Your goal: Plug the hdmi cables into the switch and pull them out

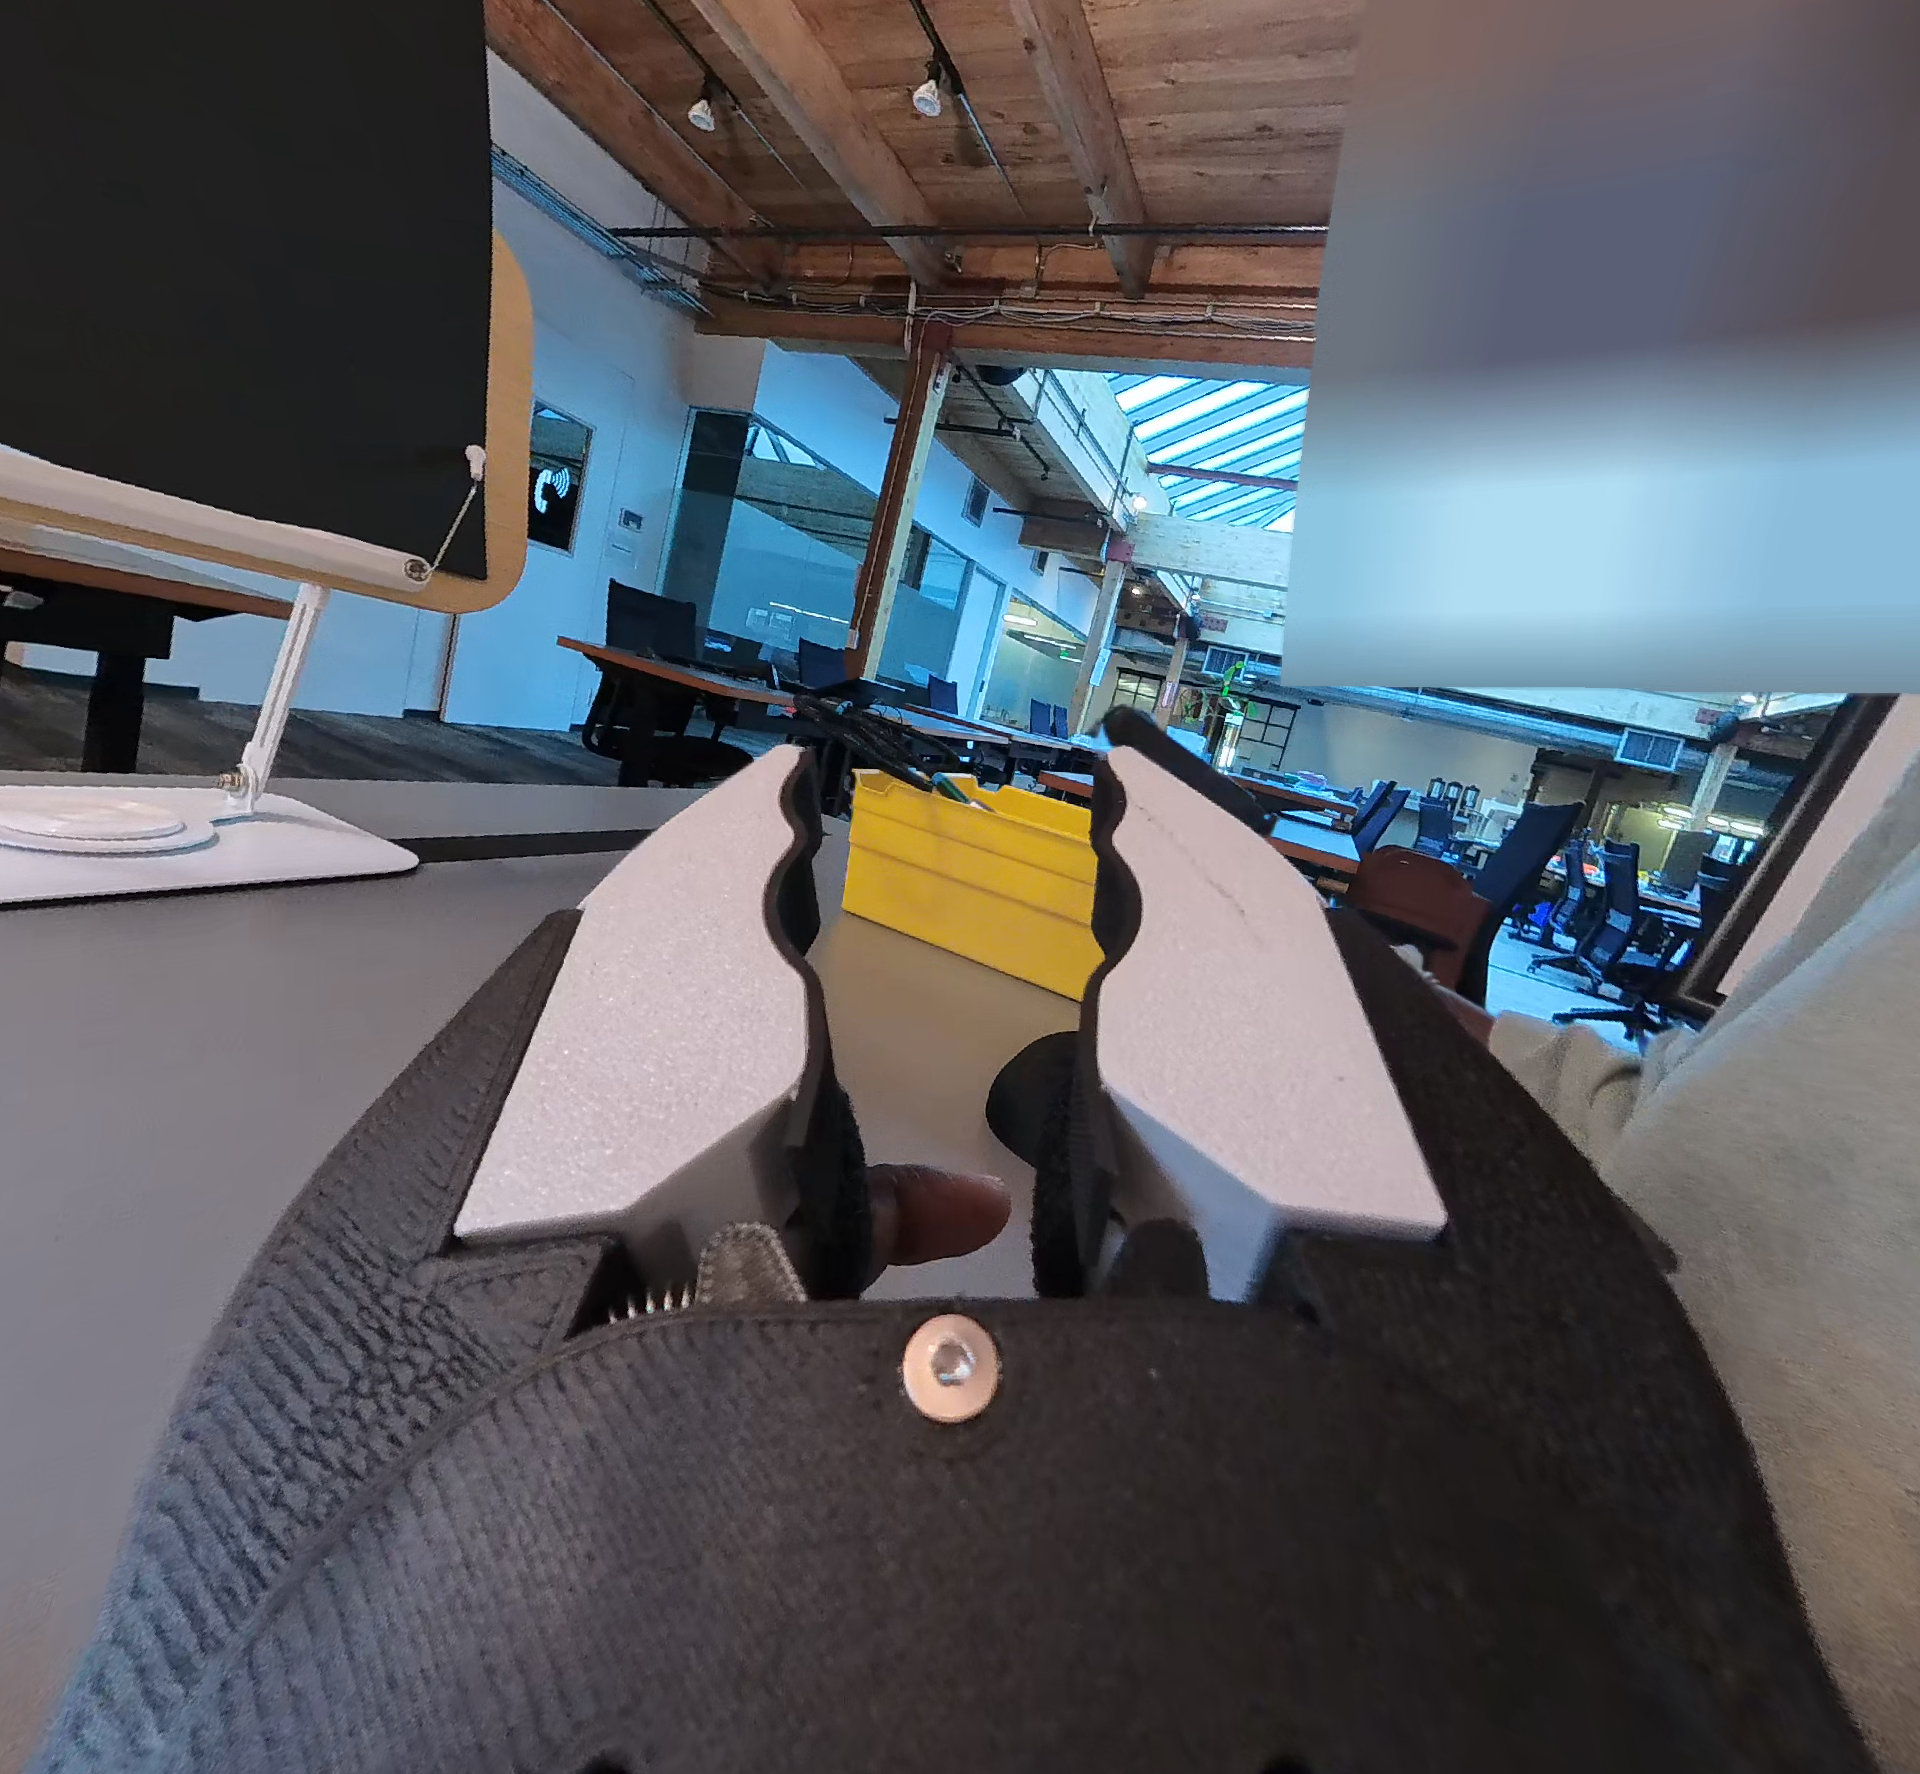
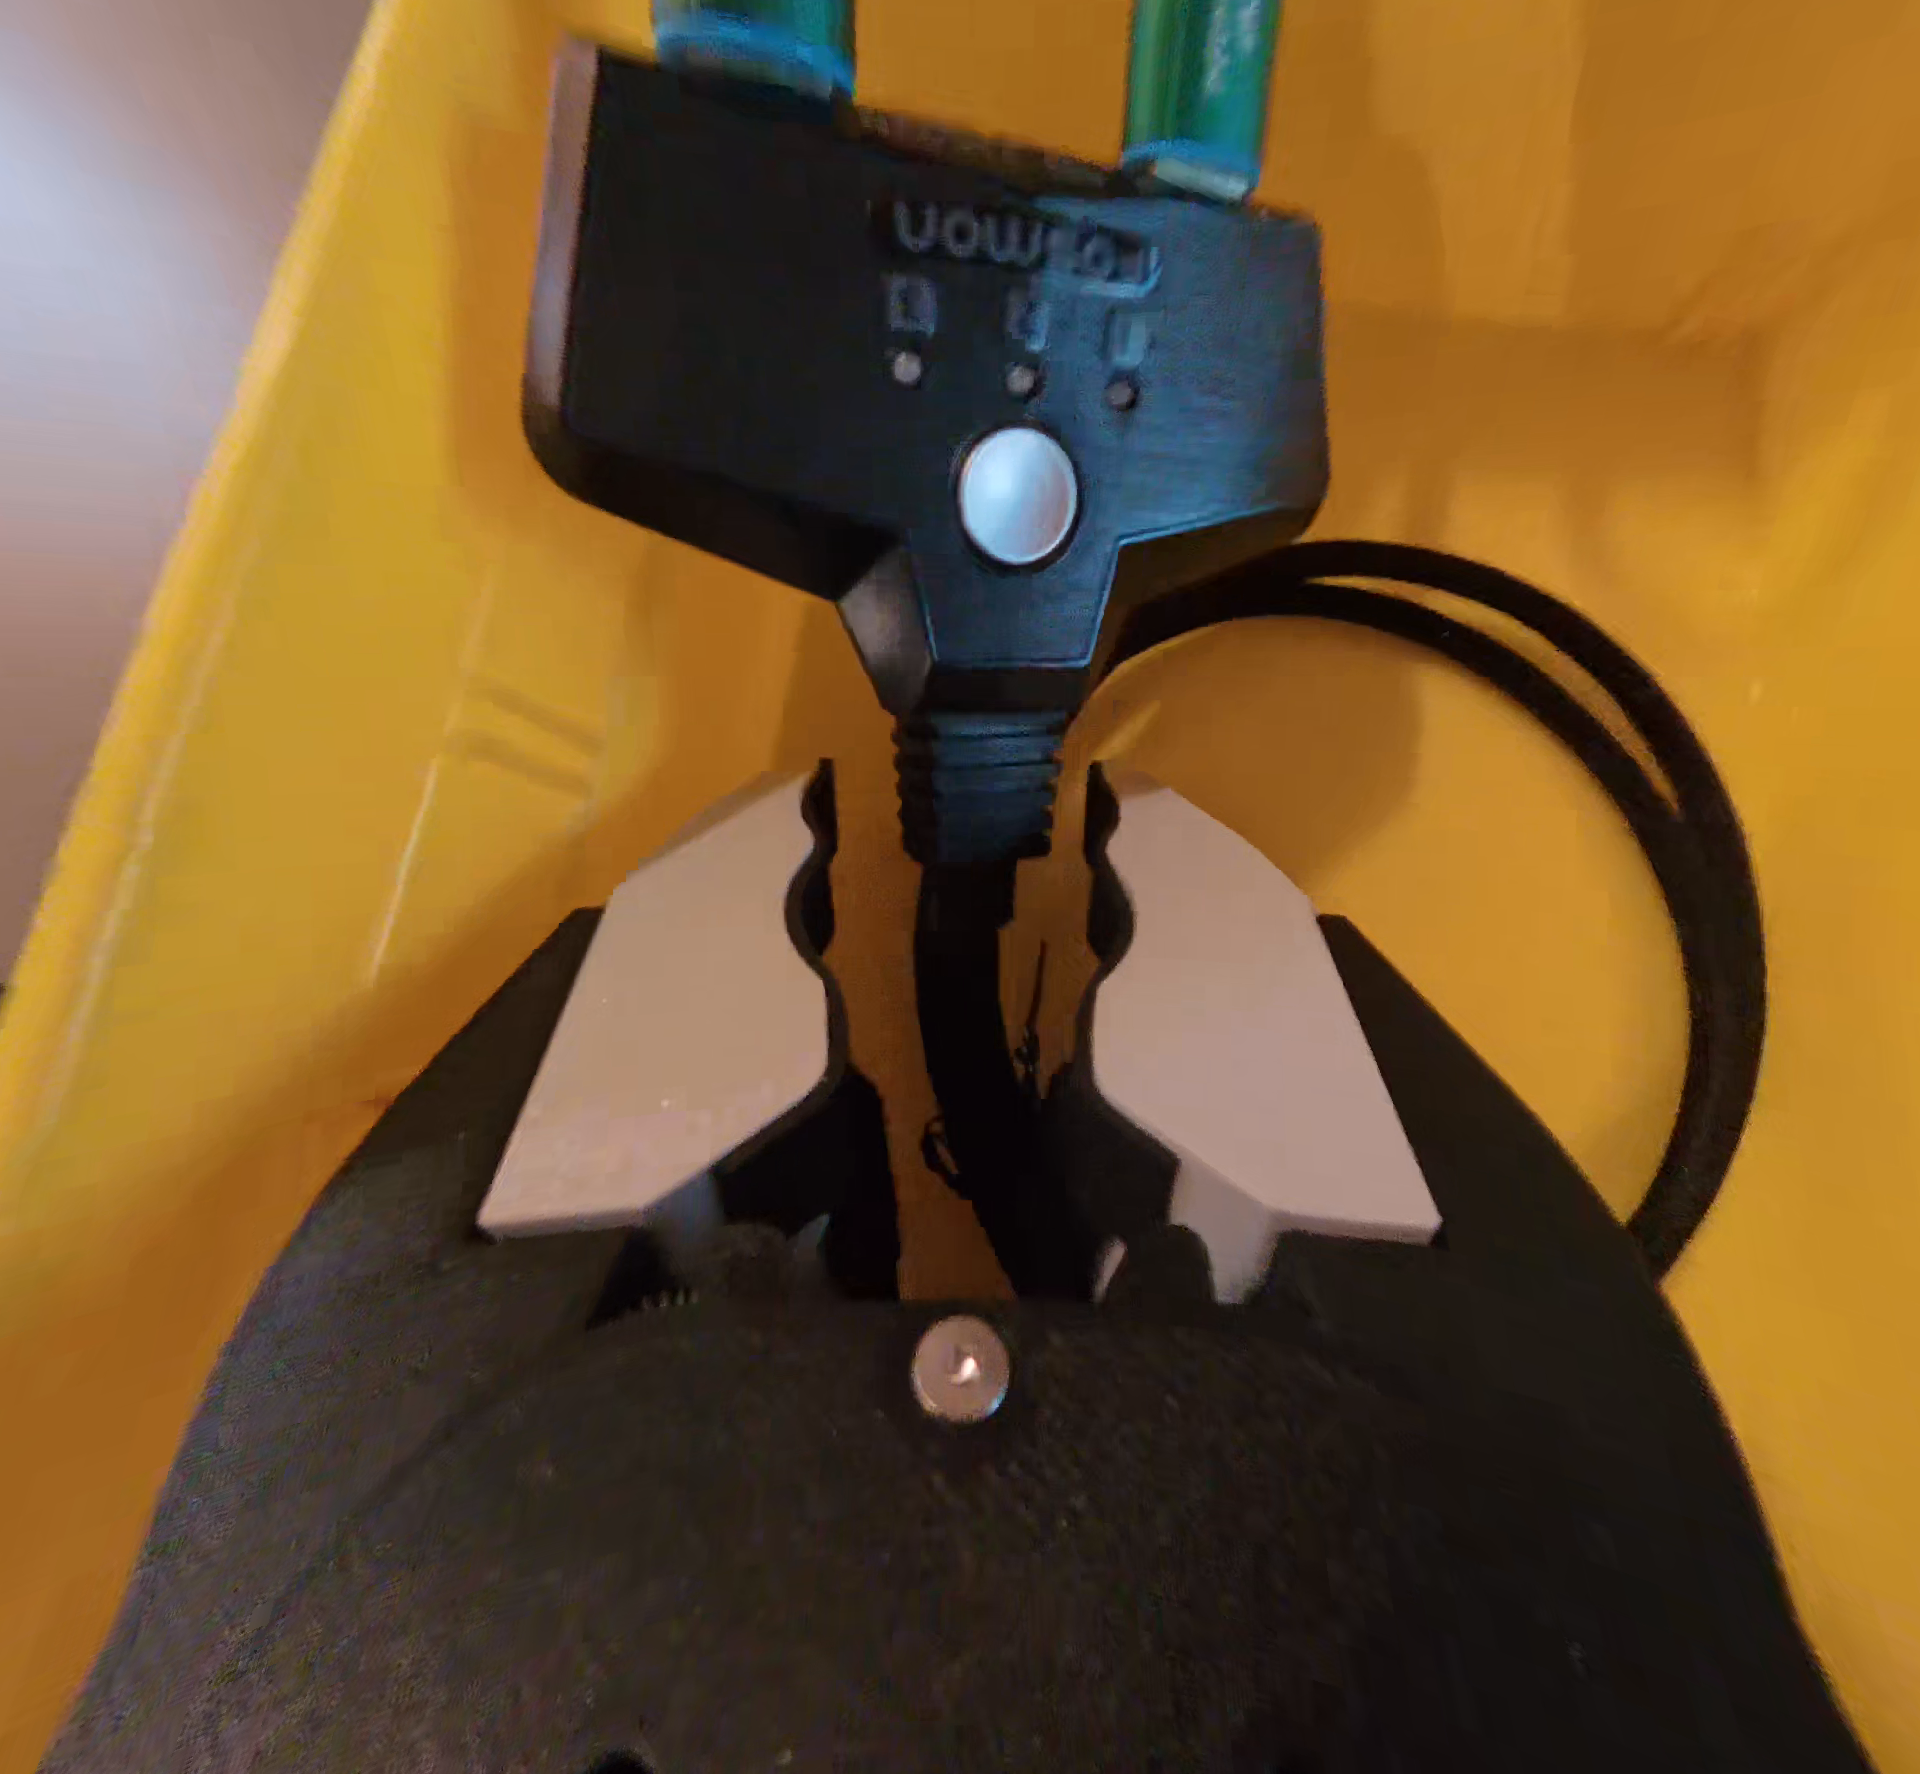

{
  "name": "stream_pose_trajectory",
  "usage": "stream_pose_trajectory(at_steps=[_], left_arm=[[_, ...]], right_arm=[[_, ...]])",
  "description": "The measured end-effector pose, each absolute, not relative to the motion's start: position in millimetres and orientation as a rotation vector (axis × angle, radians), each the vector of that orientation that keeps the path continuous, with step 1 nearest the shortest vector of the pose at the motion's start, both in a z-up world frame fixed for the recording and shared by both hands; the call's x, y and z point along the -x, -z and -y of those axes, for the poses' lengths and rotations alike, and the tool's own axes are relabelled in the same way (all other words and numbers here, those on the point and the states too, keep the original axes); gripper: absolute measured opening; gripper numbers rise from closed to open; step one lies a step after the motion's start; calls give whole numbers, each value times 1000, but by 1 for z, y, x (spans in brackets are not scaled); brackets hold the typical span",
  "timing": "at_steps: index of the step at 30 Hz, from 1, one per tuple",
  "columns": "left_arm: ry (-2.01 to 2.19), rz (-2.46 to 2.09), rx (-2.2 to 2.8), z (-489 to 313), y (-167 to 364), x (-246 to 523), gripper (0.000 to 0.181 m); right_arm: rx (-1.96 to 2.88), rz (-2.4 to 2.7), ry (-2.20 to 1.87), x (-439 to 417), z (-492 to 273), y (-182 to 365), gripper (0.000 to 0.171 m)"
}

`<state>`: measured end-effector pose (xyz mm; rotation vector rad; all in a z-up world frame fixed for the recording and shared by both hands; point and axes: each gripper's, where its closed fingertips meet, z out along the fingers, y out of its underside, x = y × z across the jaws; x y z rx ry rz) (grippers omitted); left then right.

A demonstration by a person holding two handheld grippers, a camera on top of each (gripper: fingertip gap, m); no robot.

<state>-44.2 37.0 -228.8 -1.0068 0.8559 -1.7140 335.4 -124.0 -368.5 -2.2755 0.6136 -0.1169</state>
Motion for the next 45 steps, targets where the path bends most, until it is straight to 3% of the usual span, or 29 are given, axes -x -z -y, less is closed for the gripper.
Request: stream_pose_trajectory(at_steps=[5, 11, 18, 34, 40, 45], left_arm=[[1721, -857, 1015, -38, 230, 43, 50], [1724, -853, 1017, -38, 230, 43, 50], [1716, -843, 1006, -38, 229, 45, 49], [1670, -870, 956, -32, 226, 46, 49], [1553, -926, 924, -20, 216, 48, 49], [1582, -935, 843, -2, 174, 66, 49]], right_arm=[[2161, -541, 229, -333, 136, 320, 44], [2034, -249, 310, -323, 109, 264, 54], [2159, -163, 233, -340, 80, 304, 46], [2053, -215, 313, -348, 80, 301, 45], [1731, -307, 721, -355, 124, 215, 63], [1605, -126, 748, -293, 136, 167, 103]])
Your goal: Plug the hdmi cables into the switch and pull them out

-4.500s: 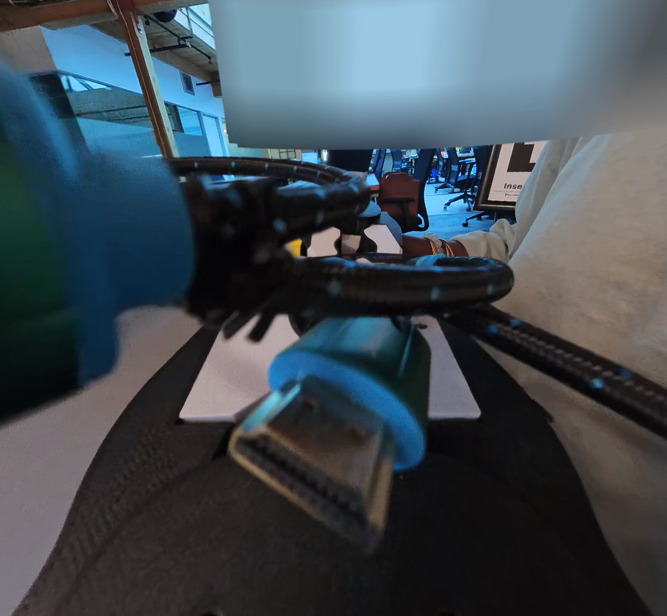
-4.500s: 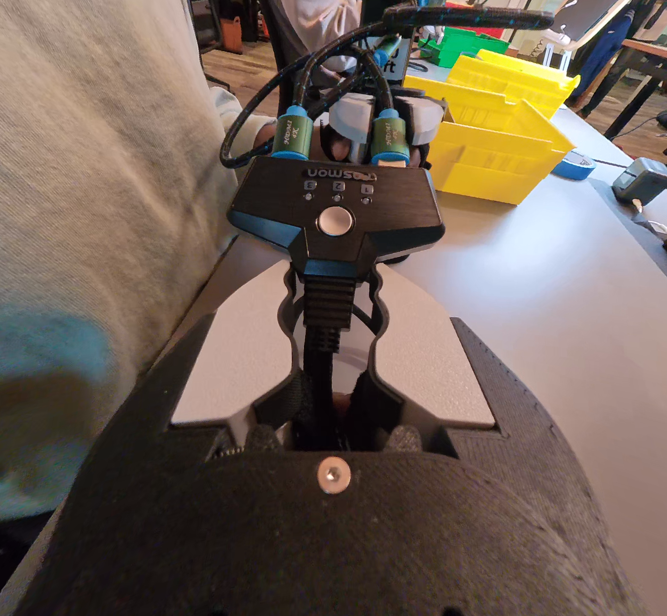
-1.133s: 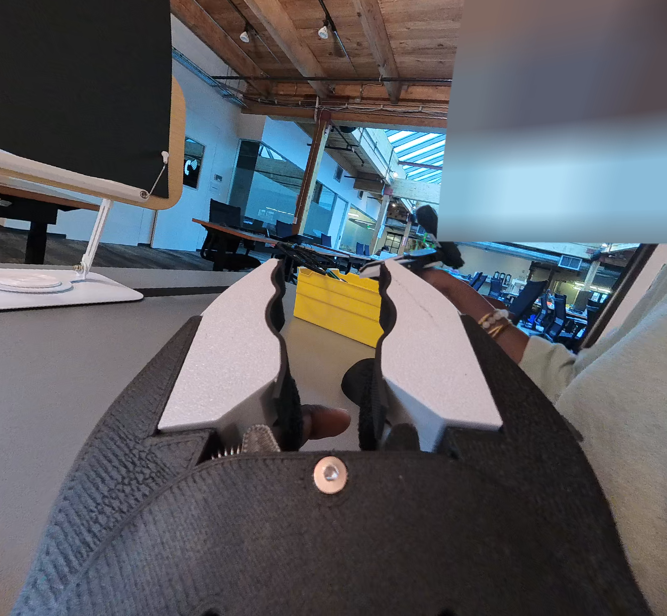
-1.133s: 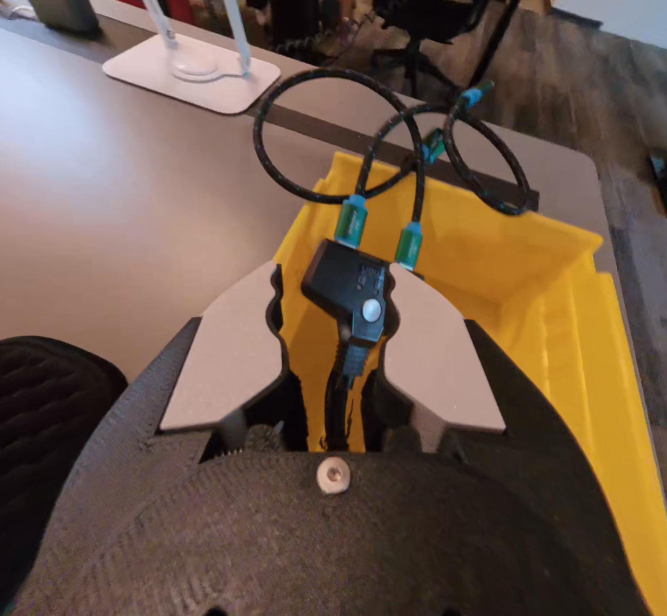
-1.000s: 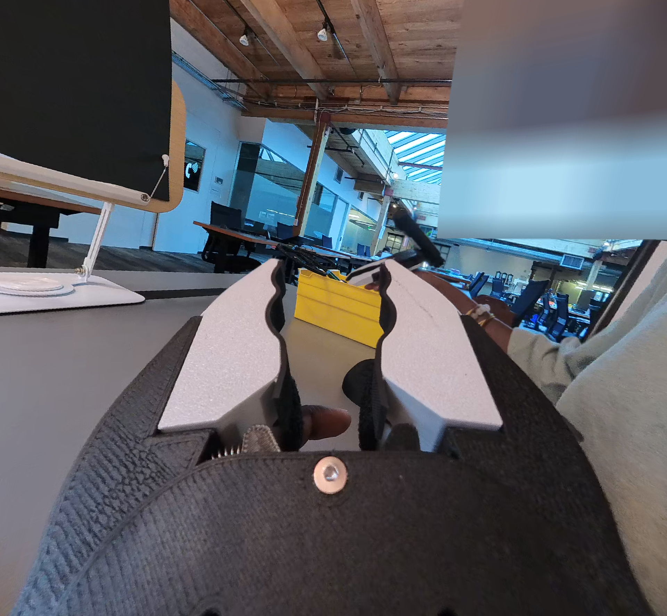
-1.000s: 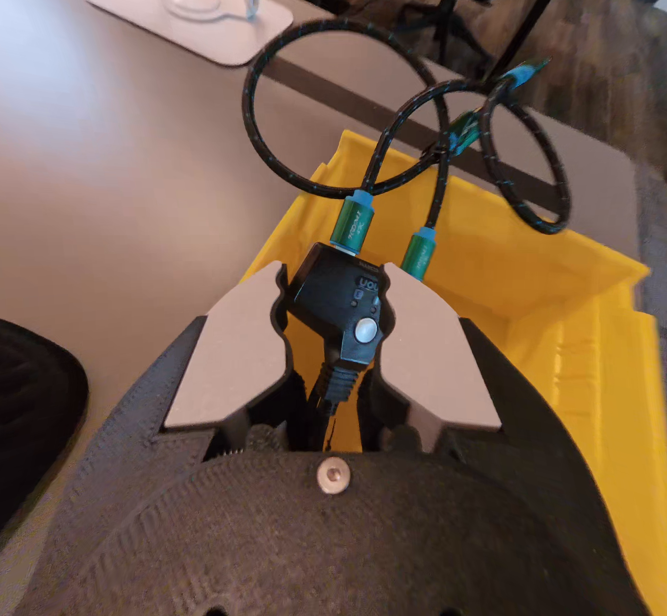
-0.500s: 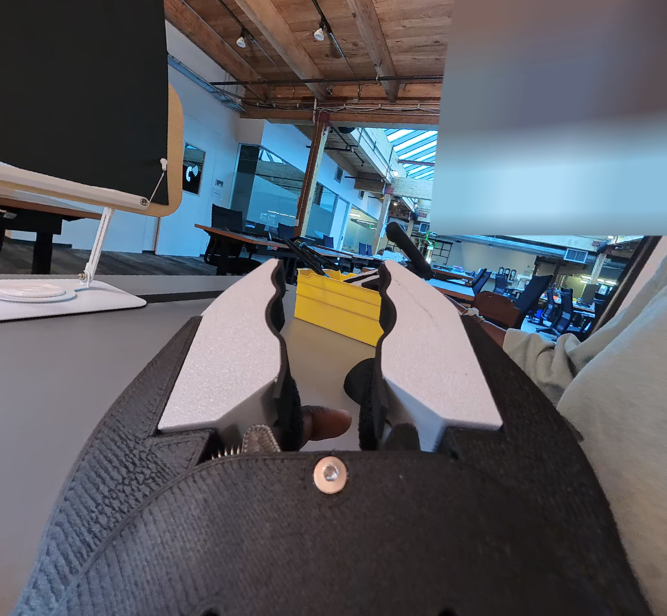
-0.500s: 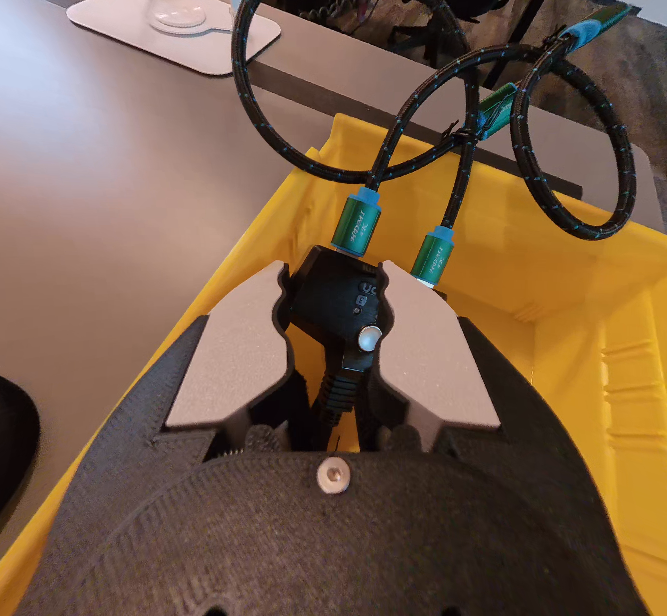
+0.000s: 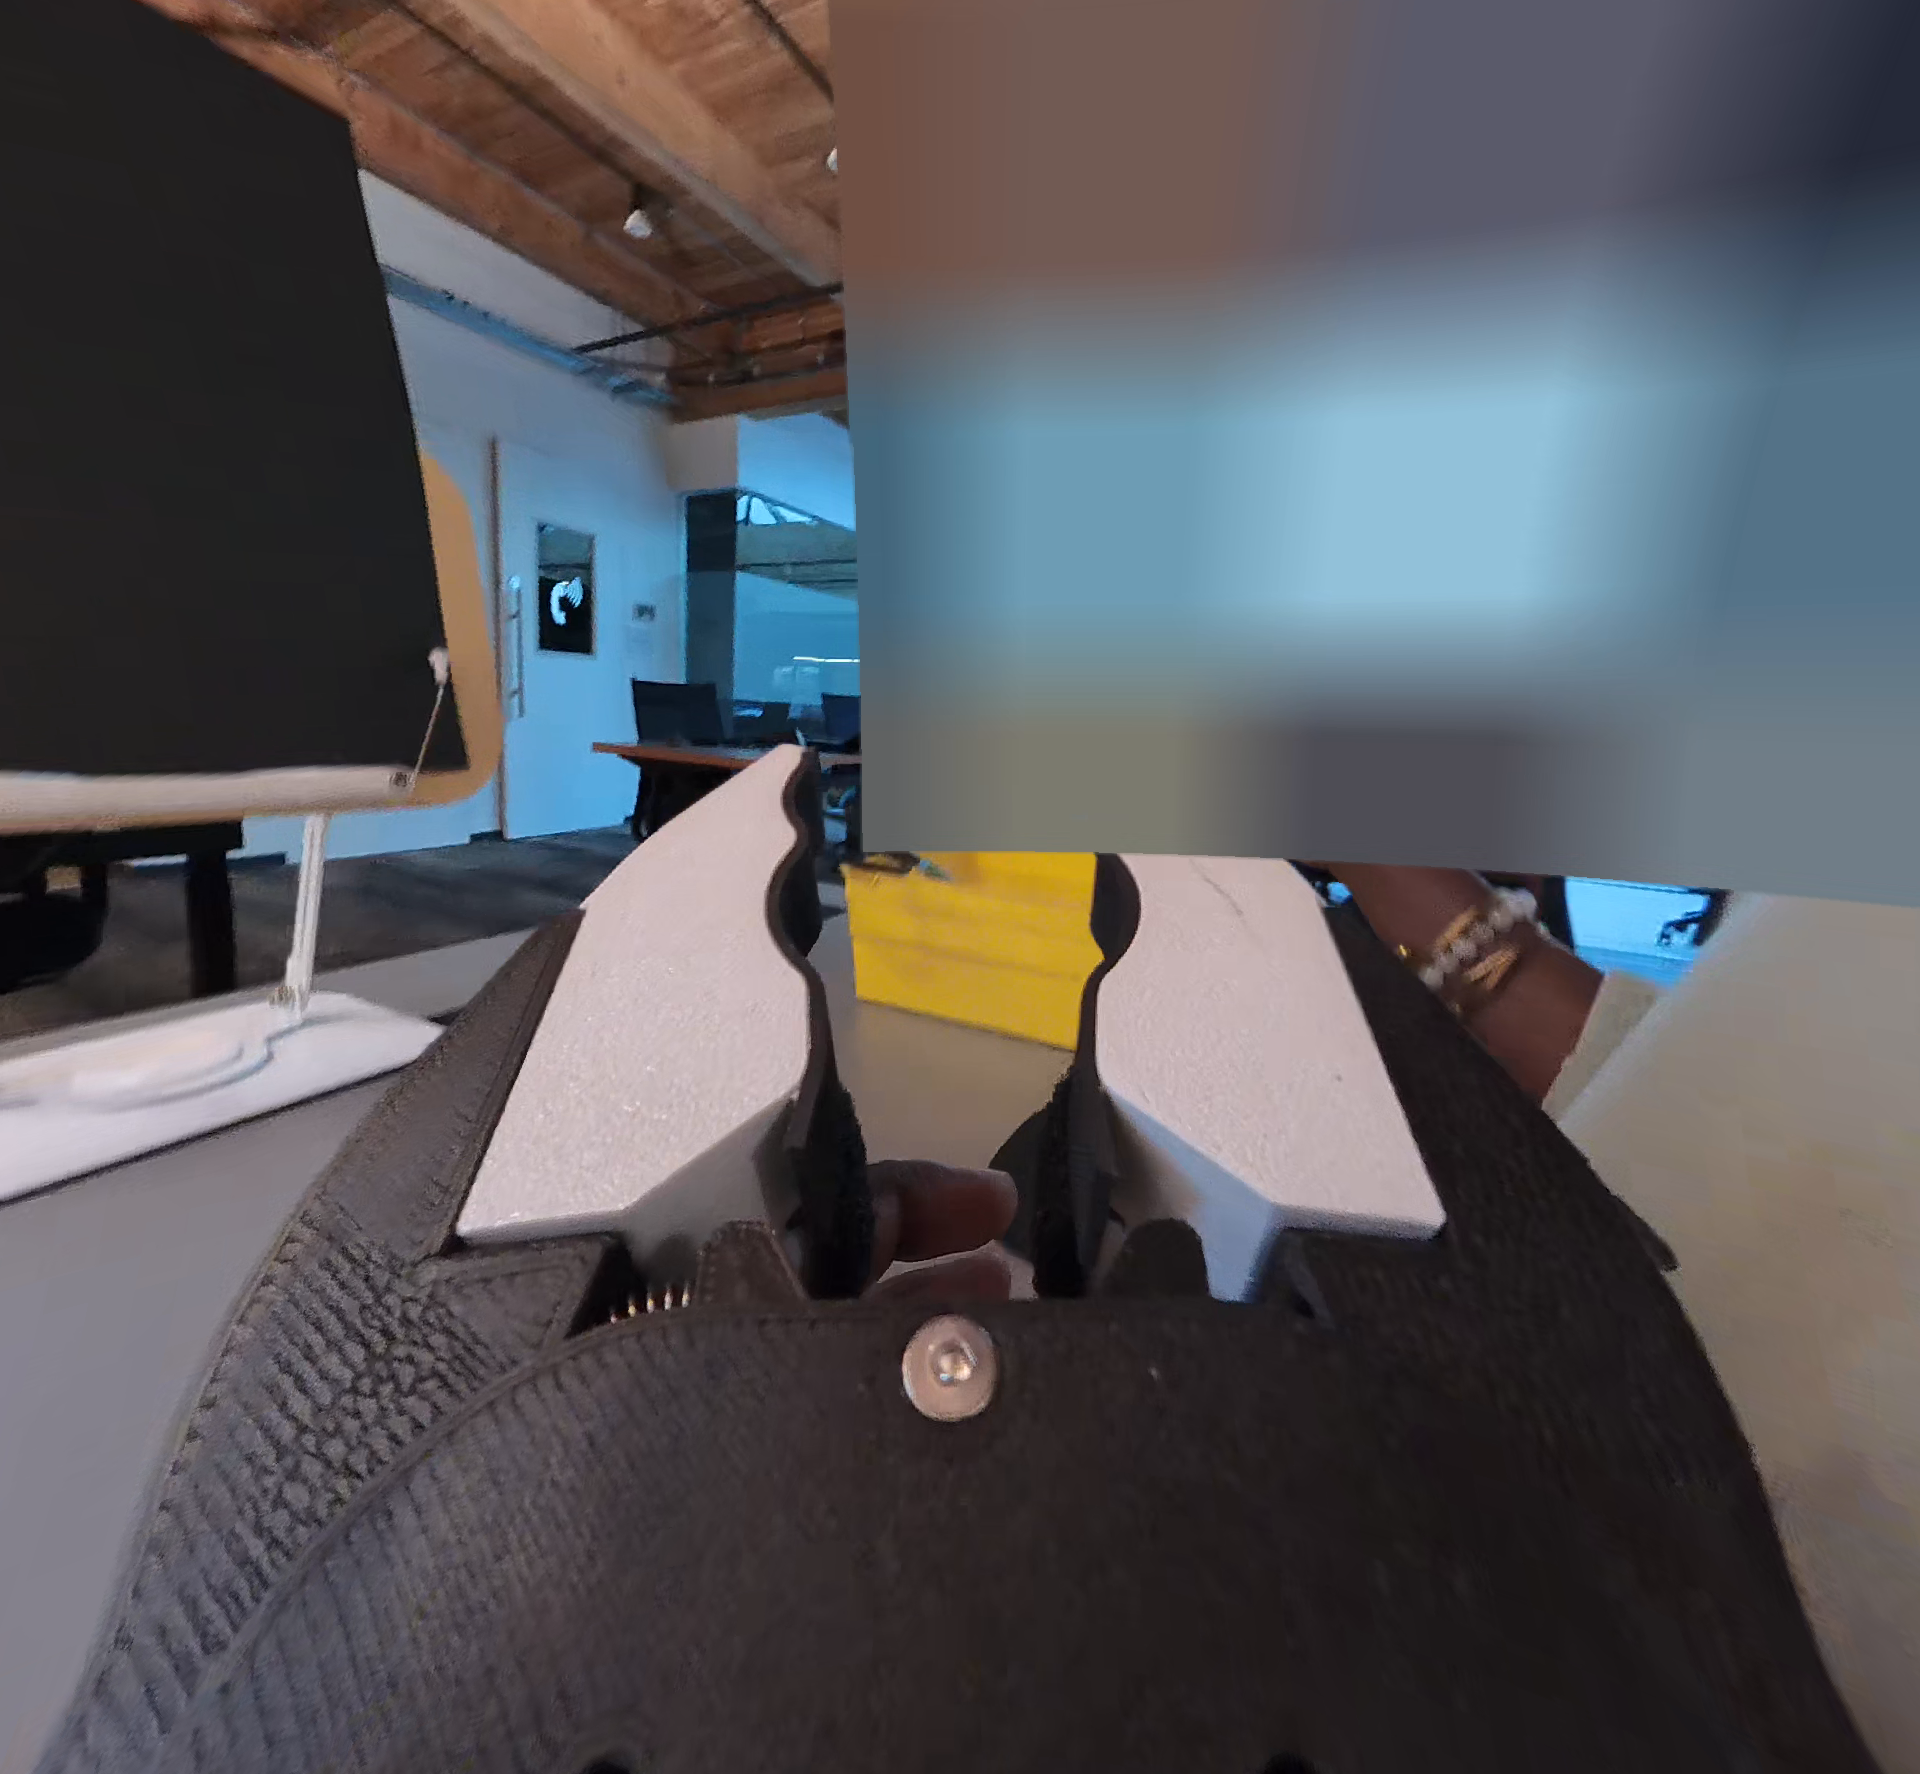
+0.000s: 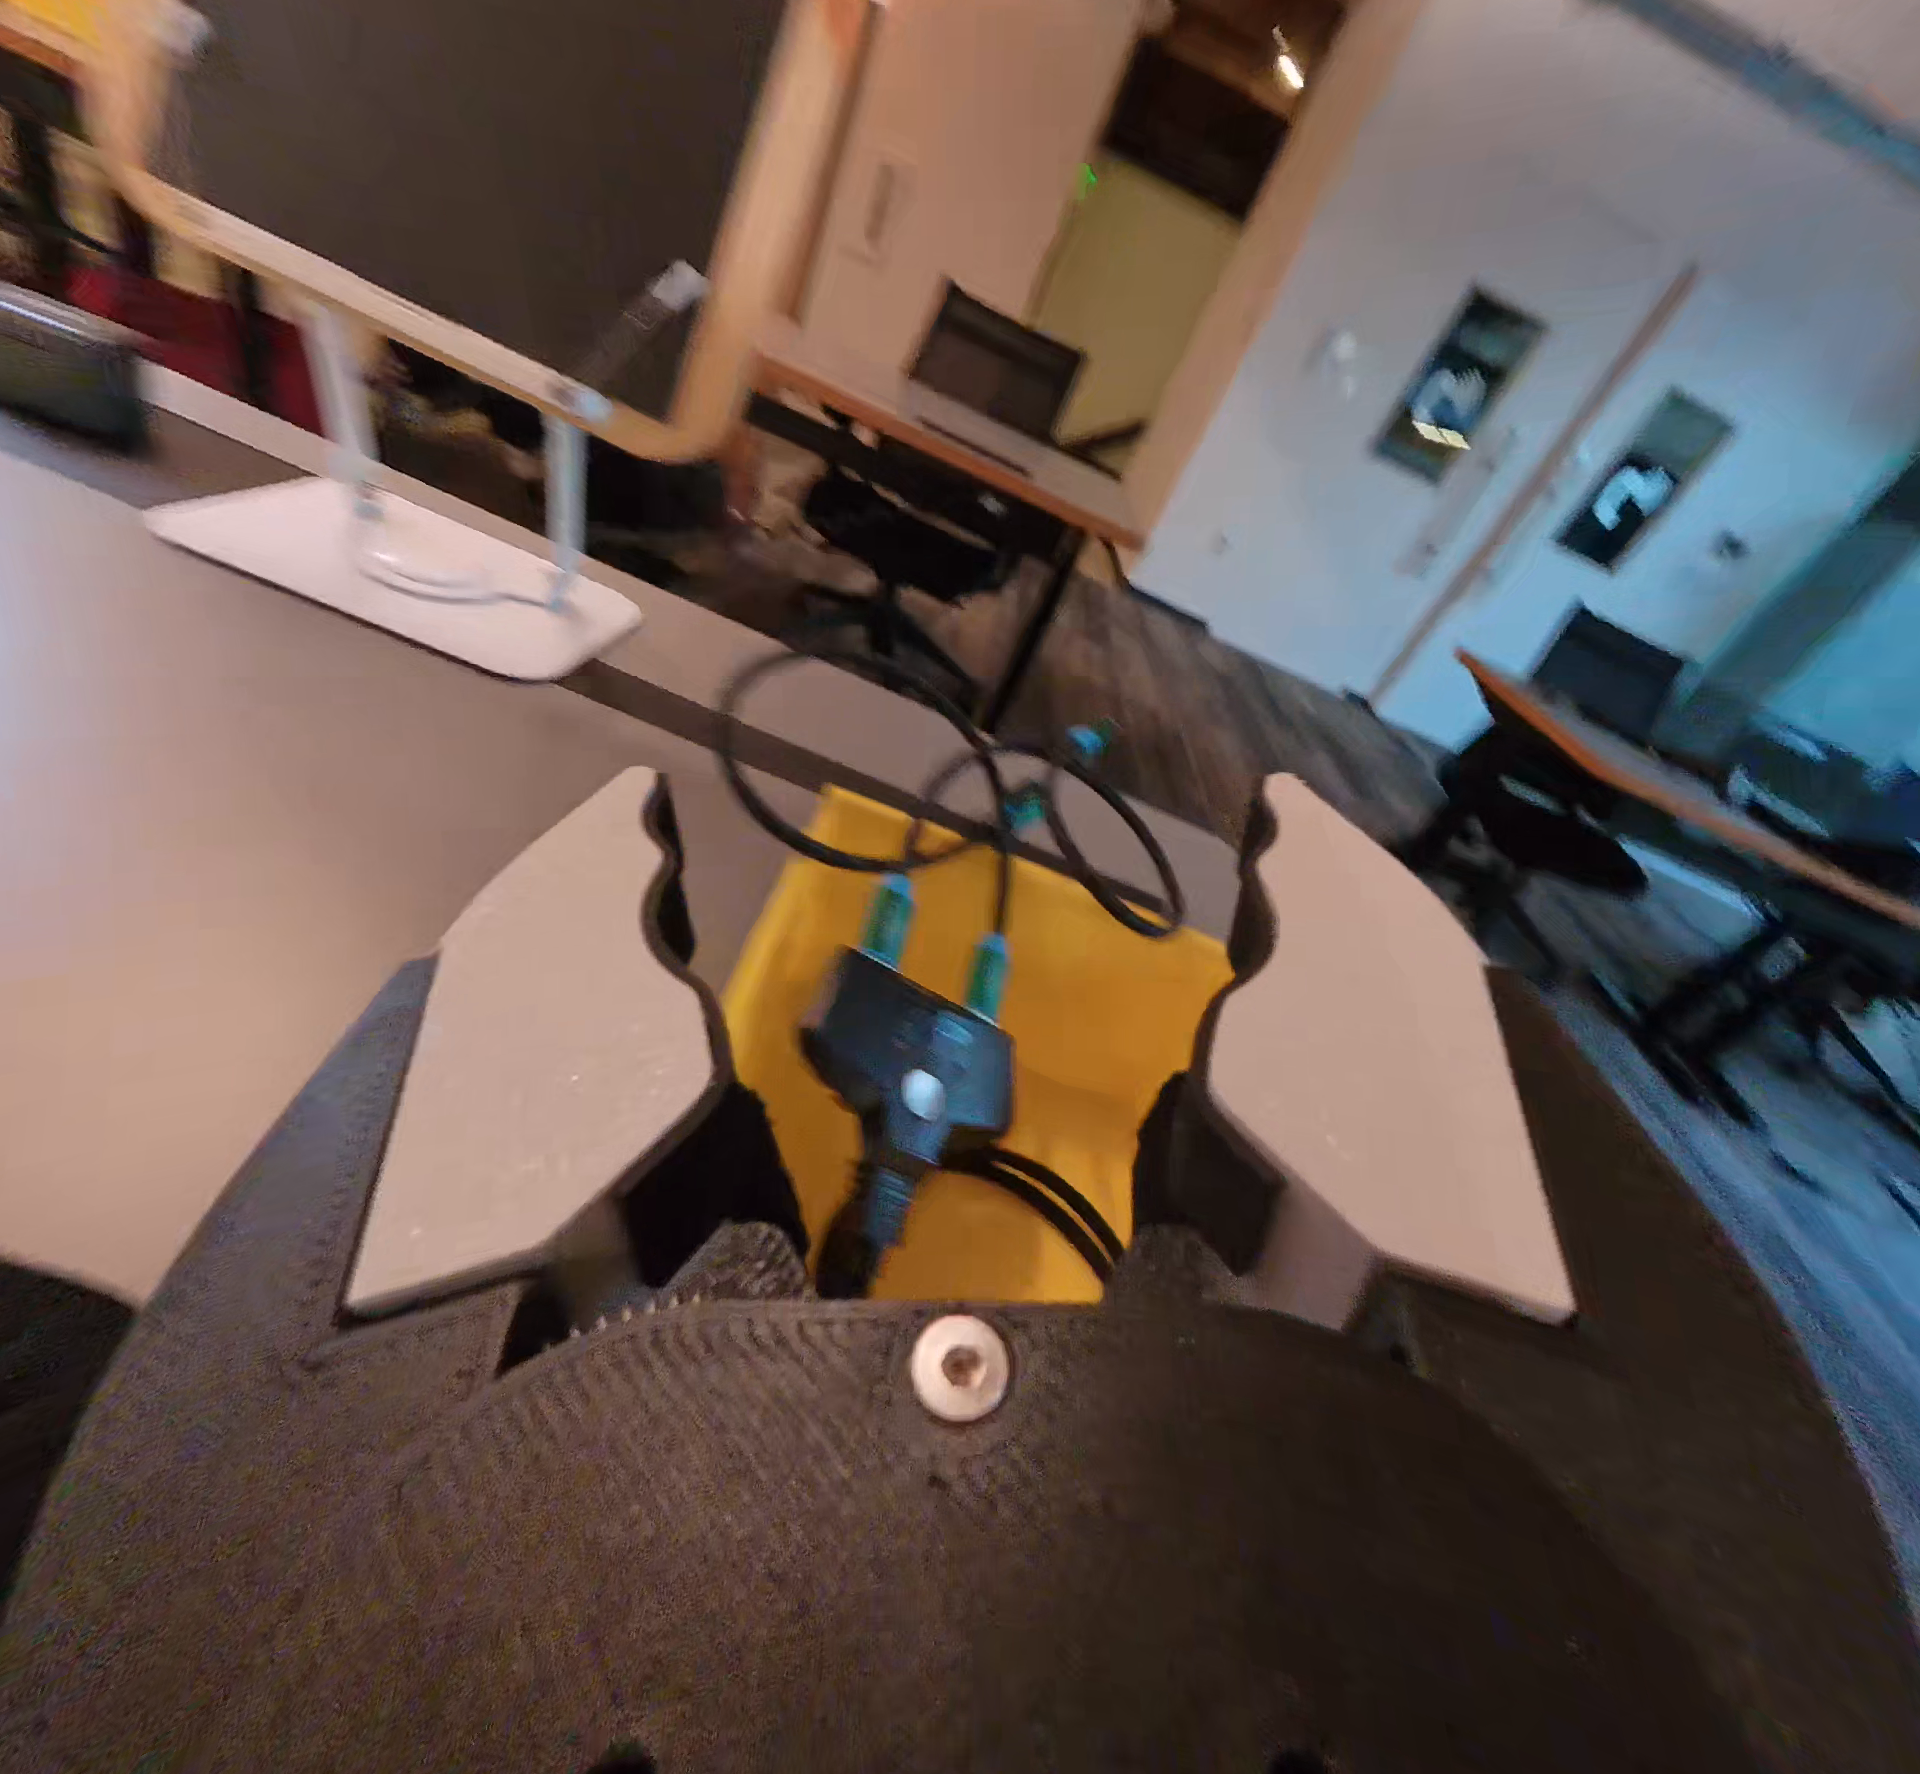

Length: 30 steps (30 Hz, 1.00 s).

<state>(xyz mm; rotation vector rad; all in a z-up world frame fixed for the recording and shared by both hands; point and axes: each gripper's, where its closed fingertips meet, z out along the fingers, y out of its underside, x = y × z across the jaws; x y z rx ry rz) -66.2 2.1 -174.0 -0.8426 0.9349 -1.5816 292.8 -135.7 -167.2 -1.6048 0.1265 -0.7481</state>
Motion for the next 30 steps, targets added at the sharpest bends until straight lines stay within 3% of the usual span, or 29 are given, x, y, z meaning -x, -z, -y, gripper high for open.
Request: stream_pose_trajectory(at_steps=[3, 10, 18, 30], left_arm=[[1551, -983, 859, -6, 157, 82, 49], [881, -1110, 1199, -110, 173, 138, 49], [408, -1325, 1883, -273, 232, 217, 49], [-137, -1591, 2549, -384, 349, 243, 49]], right_arm=[[1521, 89, 530, -219, 114, 159, 120], [1419, 446, -127, -75, 59, 209, 123], [1445, 560, -182, -49, 17, 265, 117], [1263, 442, -171, -63, 32, 245, 99]])
